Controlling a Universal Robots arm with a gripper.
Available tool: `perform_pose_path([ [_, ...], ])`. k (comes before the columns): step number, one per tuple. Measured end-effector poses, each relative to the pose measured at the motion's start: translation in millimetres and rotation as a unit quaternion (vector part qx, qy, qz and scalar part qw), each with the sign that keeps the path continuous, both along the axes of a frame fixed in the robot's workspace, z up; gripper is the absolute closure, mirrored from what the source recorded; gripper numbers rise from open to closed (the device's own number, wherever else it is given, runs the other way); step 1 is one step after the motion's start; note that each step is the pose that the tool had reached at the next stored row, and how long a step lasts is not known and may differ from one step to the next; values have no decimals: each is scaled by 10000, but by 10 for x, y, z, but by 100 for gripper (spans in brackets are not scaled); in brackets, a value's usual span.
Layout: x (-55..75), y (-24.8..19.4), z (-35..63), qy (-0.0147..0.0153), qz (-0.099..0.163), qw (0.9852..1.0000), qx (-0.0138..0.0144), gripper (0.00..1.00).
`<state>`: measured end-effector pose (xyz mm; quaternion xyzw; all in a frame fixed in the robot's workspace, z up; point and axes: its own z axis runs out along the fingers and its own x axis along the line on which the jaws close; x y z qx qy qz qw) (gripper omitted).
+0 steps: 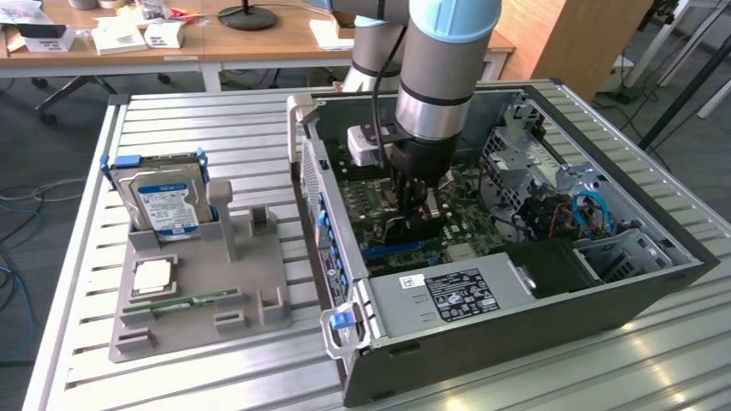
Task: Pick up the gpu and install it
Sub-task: 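Insert the gpu into the slot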
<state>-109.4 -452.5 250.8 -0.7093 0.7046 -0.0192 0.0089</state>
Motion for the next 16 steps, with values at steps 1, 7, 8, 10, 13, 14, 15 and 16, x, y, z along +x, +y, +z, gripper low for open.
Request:
perform_pose_path([
  [1, 0, 0, -1, 0, 0, 10000, 0, 74],
  [7, 0, 0, -9, -1, 0, 10000, 2, 74],
  [8, 0, 0, -11, -1, 0, 10000, 1, 74],
  [10, 0, 0, -11, 0, 0, 10000, 0, 74],
  [13, 0, 0, -12, 0, 0, 10000, 0, 74],
  [14, 0, 0, -15, 0, 0, 10000, 0, 74],
  [15, 0, 0, -19, -1, 0, 10000, 1, 74],
  [16, 0, 0, -19, 0, 0, 10000, 0, 74],
])
